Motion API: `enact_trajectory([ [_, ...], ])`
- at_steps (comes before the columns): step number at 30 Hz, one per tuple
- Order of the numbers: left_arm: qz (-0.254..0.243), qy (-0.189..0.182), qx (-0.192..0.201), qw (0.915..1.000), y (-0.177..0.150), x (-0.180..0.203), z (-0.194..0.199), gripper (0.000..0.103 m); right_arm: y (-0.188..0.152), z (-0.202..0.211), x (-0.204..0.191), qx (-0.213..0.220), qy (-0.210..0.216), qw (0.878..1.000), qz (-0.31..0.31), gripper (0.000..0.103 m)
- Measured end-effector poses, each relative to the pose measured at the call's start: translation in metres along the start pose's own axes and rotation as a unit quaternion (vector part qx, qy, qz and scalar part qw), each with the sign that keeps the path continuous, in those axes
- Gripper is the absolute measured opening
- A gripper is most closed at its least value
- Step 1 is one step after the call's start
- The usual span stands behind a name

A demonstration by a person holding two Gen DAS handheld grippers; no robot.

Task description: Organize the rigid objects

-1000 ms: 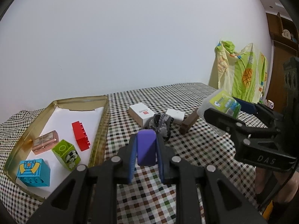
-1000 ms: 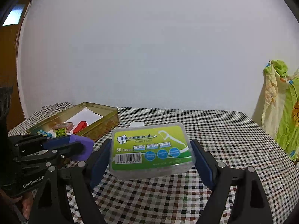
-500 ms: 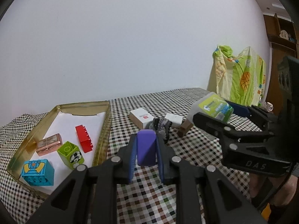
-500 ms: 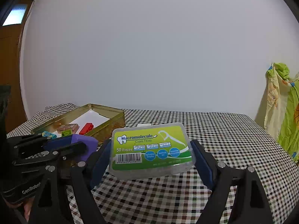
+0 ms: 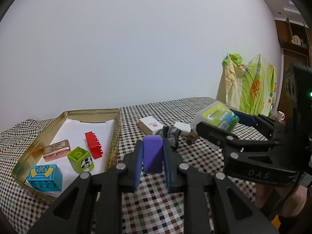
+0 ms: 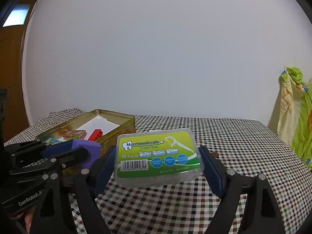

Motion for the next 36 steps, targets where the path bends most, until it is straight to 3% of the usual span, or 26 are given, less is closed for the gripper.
enact_trajectory([
  [19,0.027,0.007,0.032,0.9991,0.006,-0.022,0.015,0.018,0.002,0.006,-0.018,0.007,0.01,1.0,0.007,0.084],
  [36,0.049,0.041,0.046,0.9969,0.011,-0.063,0.024,0.018,0.008,-0.004,-0.044,0.003,0.031,0.999,0.018,0.084],
])
Point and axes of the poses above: each gripper's, at about its wrist camera, not at the fingertips, and z roughly against the way its jaws point, x to its right, y to its top, the point moved 6 cm from there along -z, roughly the way its jaws point, and after that the axes turned 5 degrees about z, right-handed, at the moved point
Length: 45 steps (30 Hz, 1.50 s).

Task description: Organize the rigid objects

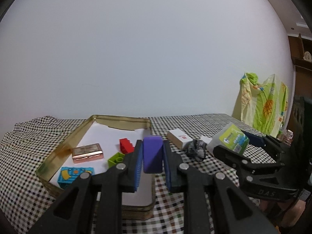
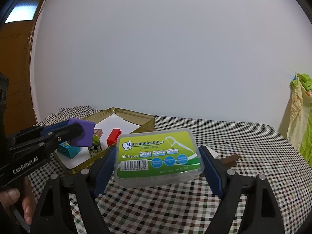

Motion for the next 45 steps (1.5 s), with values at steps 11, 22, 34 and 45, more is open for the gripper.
enact_trajectory([
  [11,0.005,0.026,0.0,0.9997,0.011,-0.031,0.0,0.018,0.007,-0.022,-0.018,-0.015,0.024,0.999,0.015,0.084],
  [22,0.007,0.031,-0.031,0.999,0.014,-0.046,-0.017,0.018,0.018,-0.045,-0.027,-0.031,0.048,0.998,0.019,0.084],
  [34,0.016,0.033,-0.058,0.9977,0.013,-0.065,-0.036,0.018,0.022,-0.062,-0.042,-0.046,0.067,0.996,0.026,0.084],
  [45,0.025,0.03,-0.082,0.9959,0.021,-0.082,-0.053,0.018,0.034,-0.071,-0.055,-0.058,0.086,0.994,0.036,0.084],
])
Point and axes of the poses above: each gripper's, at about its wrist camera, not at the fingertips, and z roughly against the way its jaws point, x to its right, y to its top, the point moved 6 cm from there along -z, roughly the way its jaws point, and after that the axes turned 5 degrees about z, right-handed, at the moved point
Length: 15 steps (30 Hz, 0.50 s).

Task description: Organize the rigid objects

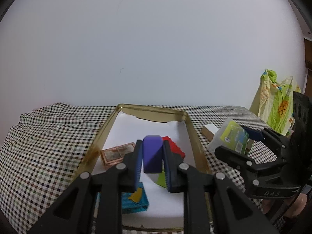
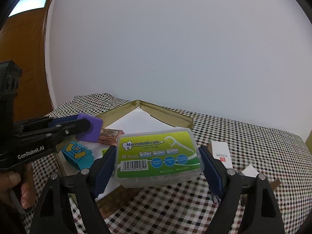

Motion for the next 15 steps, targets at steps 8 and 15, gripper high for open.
enact_trajectory([
  [8,0.0,0.005,-0.028,0.9996,0.007,-0.011,-0.02,0.018,0.013,-0.026,-0.01,-0.02,0.019,1.0,0.009,0.084],
  [15,0.01,0.007,-0.055,0.9984,0.013,-0.022,-0.039,0.018,0.022,-0.054,-0.018,-0.046,0.033,0.998,0.018,0.084],
])
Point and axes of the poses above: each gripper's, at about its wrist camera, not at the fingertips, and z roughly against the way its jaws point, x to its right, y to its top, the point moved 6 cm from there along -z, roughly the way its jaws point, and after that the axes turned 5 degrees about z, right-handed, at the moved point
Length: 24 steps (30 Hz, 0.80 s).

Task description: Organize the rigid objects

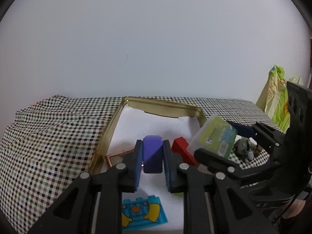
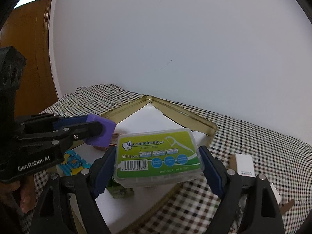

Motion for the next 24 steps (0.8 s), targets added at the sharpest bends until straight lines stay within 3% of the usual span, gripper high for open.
enact_trajectory([
  [17,0.019,0.015,-0.027,0.9993,0.004,-0.025,-0.026,0.021,0.004,-0.059,-0.009,-0.055,0.036,0.998,-0.003,0.085],
  [18,0.022,0.018,-0.026,0.9993,0.004,-0.027,-0.025,0.029,0.004,-0.06,-0.009,-0.055,0.038,0.998,-0.005,0.085],
  [19,0.024,0.019,-0.024,0.9992,0.004,-0.028,-0.024,0.045,0.004,-0.061,-0.009,-0.054,0.038,0.998,-0.007,0.085],
  [21,0.034,0.027,-0.008,0.999,0.006,-0.032,-0.015,0.067,0.003,-0.06,-0.008,-0.05,0.035,0.998,-0.011,0.085],
  [24,0.04,0.038,0.015,0.9984,0.009,-0.034,-0.001,0.084,0.002,-0.049,-0.004,-0.042,0.035,0.998,-0.021,0.085],
])
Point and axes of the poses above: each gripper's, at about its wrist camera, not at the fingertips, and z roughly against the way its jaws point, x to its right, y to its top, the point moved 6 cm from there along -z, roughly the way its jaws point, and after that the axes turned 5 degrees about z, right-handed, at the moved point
